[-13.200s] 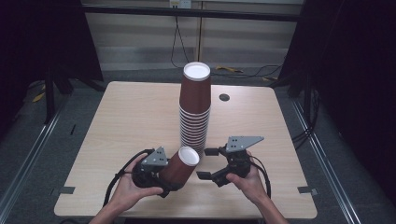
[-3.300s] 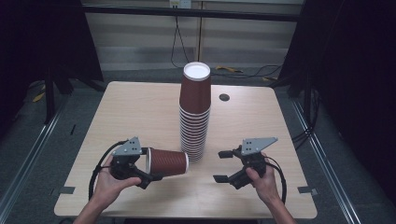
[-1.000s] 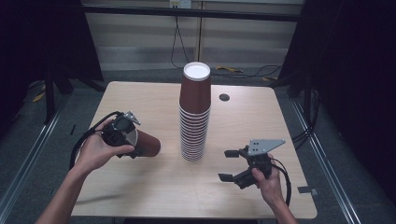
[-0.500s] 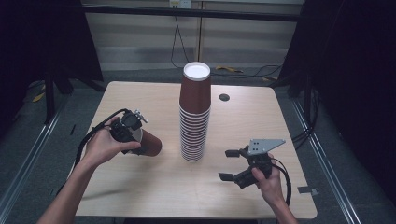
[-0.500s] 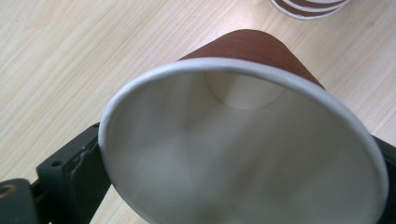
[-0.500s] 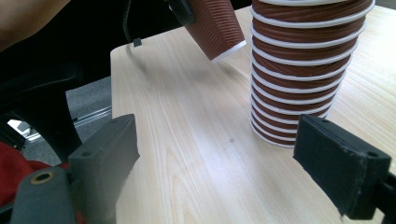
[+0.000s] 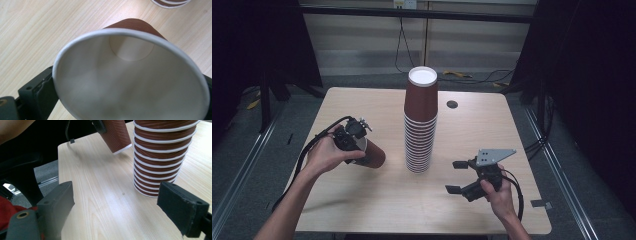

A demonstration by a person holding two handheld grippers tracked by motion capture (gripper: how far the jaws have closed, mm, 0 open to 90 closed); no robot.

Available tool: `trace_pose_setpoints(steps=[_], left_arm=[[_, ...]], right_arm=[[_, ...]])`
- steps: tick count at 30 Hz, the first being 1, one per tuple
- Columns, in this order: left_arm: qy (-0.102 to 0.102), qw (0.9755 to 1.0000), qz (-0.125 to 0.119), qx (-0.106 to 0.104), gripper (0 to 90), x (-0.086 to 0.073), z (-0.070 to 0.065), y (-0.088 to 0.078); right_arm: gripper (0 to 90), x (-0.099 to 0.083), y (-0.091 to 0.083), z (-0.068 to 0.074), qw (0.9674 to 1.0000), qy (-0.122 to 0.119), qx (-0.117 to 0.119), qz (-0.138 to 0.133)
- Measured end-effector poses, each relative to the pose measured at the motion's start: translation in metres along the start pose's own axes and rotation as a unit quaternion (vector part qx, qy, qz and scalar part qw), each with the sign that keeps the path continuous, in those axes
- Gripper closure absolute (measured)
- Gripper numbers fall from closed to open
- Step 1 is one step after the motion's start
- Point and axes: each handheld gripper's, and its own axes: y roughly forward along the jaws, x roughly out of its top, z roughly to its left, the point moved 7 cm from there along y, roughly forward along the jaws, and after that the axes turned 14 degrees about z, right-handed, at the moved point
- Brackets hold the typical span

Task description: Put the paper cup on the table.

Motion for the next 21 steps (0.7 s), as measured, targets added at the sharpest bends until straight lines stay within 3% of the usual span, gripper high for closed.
trace_pose_setpoints(steps=[2, 5, 7, 13, 21], left_arm=[[-0.002, 0.9999, 0.001, 0.01, 2.0, 0.0, 0.002, 0.002], [-0.004, 1.0, 0.004, 0.001, 1.9, 0.0, 0.002, 0.005], [-0.003, 1.0, -0.003, 0.008, 1.8, 0.002, 0.005, 0.007], [-0.005, 0.9999, -0.01, 0.002, 4.2, 0.004, 0.007, 0.008], [-0.007, 0.9988, -0.049, -0.003, 3.9, 0.009, 0.006, 0.014]], right_arm=[[13.4, 0.0, 0.0, 0.0, 1.0, 0.0, 0.0, 0.0], [13.4, 0.0, -0.001, 0.0, 1.0, 0.0, -0.001, -0.001], [13.4, -0.001, -0.001, 0.0, 1.0, 0.001, -0.001, 0.0], [13.5, -0.001, 0.001, 0.0, 1.0, 0.001, 0.0, 0.003], [13.5, -0.002, 0.001, 0.0, 1.0, 0.001, 0.0, 0.005]])
